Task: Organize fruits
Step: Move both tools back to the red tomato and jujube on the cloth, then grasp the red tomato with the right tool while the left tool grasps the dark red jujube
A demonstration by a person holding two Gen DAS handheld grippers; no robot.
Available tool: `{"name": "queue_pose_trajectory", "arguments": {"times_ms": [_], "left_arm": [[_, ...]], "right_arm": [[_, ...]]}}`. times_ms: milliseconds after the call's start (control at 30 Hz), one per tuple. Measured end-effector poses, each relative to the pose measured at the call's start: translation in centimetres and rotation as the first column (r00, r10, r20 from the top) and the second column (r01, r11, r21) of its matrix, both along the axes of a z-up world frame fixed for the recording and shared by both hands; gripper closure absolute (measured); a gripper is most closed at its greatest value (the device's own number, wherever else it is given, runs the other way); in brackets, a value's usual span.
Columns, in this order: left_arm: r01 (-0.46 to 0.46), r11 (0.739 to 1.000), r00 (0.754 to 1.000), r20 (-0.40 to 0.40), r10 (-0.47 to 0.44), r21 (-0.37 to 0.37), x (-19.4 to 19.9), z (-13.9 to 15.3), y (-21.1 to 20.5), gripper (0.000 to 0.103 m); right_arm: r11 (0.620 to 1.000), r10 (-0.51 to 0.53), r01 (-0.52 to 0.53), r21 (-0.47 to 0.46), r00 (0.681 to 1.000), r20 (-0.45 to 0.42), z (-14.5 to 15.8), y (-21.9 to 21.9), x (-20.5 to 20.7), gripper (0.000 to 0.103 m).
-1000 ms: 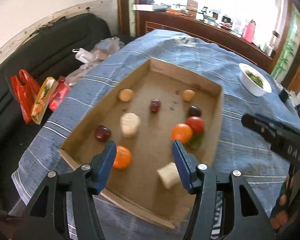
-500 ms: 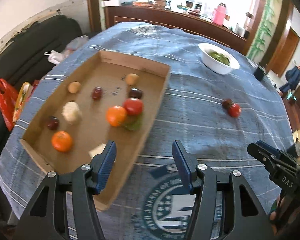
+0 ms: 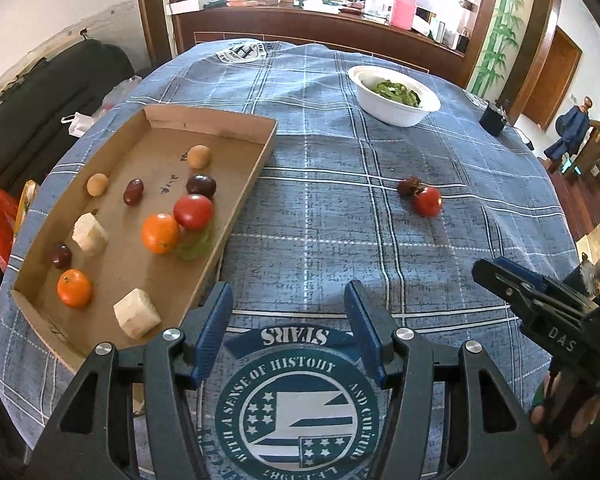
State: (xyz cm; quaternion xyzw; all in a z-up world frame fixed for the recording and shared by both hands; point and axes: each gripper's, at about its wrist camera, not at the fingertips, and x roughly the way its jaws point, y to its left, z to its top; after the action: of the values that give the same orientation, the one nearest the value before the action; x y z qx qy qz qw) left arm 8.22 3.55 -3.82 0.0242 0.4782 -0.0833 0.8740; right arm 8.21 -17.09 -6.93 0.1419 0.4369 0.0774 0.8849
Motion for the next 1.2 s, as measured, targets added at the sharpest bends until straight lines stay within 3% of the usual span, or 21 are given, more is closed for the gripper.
{"name": "queue_pose_trajectory", "arguments": {"times_ms": [633,733,767,800,1200], "left_arm": [[0.041,0.999,0.999,-0.03,-0.041,-0.016,3.5,-0.7,-2.3,0.046],[0.064,0.998,0.998,-0.029,-0.065,-0.016,4.5,-1.0,-3.2,0.046],[0.075,0.997,0.997,-0.033,-0.076,-0.019,4.9,-1.2,-3.5,0.046],[0.089,0.996,0.995,-0.036,-0.09,-0.025,5.2,-1.4,-3.9,0.047],[0.284,0.959,0.956,-0.073,-0.285,-0.026,9.0,-4.0,-12.0,0.047]], "right_arm": [[0.999,0.017,-0.018,-0.046,0.999,-0.032,-2.5,0.1,8.2,0.055],[0.997,0.023,-0.026,-0.077,0.999,-0.043,-3.2,0.4,9.7,0.058],[0.996,0.025,-0.029,-0.081,0.999,-0.045,-3.4,0.5,10.0,0.066],[0.996,0.027,-0.032,-0.088,0.998,-0.05,-3.7,0.5,10.2,0.067],[0.996,-0.09,0.09,0.009,0.996,0.013,-1.0,-5.0,4.6,0.068]]}}
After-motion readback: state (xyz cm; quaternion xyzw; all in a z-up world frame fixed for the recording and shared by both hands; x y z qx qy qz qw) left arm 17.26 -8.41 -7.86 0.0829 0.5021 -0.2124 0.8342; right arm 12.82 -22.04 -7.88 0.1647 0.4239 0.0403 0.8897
